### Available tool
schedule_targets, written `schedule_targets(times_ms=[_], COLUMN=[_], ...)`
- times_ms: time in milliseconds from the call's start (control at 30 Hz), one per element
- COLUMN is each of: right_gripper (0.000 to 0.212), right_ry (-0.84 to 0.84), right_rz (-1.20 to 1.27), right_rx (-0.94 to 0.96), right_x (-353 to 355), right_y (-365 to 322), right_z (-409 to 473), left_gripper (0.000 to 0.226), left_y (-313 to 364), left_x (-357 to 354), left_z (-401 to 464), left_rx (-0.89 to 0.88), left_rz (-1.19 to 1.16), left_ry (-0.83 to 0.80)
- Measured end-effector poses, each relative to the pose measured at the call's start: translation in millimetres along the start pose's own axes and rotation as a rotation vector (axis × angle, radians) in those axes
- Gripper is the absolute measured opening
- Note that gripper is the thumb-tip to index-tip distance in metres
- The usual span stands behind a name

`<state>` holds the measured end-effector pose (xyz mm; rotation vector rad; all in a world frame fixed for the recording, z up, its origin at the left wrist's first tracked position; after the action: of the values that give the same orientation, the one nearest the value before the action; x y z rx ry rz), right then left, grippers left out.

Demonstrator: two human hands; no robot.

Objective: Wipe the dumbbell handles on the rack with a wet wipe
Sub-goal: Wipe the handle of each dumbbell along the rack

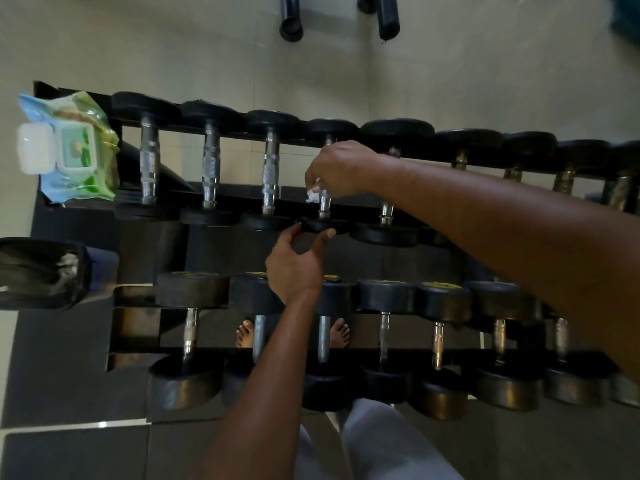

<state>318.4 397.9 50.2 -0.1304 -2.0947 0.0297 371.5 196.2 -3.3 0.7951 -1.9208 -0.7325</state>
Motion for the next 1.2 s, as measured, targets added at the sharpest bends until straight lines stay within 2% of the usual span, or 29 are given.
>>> schedule_targets(times_ms=[200, 433, 533, 667, 733, 800, 933, 1200], right_gripper=[0.035, 0.021, 0.019, 0.025, 0.027, 0.026, 0.023, 0.029], right_ry=[-0.054, 0.027, 0.105, 0.195, 0.239, 0.307, 0.426, 0.444], right_rz=[-0.009, -0.015, 0.229, 0.909, 1.140, 1.239, 1.358, 1.598], right_rx=[0.062, 0.088, -0.025, -0.283, -0.356, -0.387, -0.431, -0.554], right_x=[-4, -13, -16, -29, -33, -33, -27, -40], right_y=[-14, -23, -11, 13, 18, 21, 22, 35], right_z=[-10, -22, -30, -57, -77, -99, -144, -173], left_gripper=[0.070, 0.071, 0.070, 0.062, 0.047, 0.035, 0.036, 0.036], left_y=[2, 3, 5, 13, 18, 26, 50, 71], left_x=[2, 2, 4, 10, 16, 23, 28, -12], left_z=[4, 1, 2, 1, -4, -13, -29, -42], left_rx=[0.020, 0.006, 0.000, -0.023, -0.058, -0.096, -0.168, -0.234], left_rz=[-0.008, 0.025, 0.082, 0.148, 0.199, 0.226, 0.233, 0.204], left_ry=[-0.044, -0.050, -0.035, -0.067, -0.095, -0.136, -0.225, -0.384])
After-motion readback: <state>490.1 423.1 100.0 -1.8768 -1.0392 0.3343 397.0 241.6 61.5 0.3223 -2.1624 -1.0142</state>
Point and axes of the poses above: each hand's wrist, its own z-axis towards the middle knuckle, its own x-axis out of the back of the hand, y = z × x, the point moved 3 cm from there along z, towards the middle knuckle
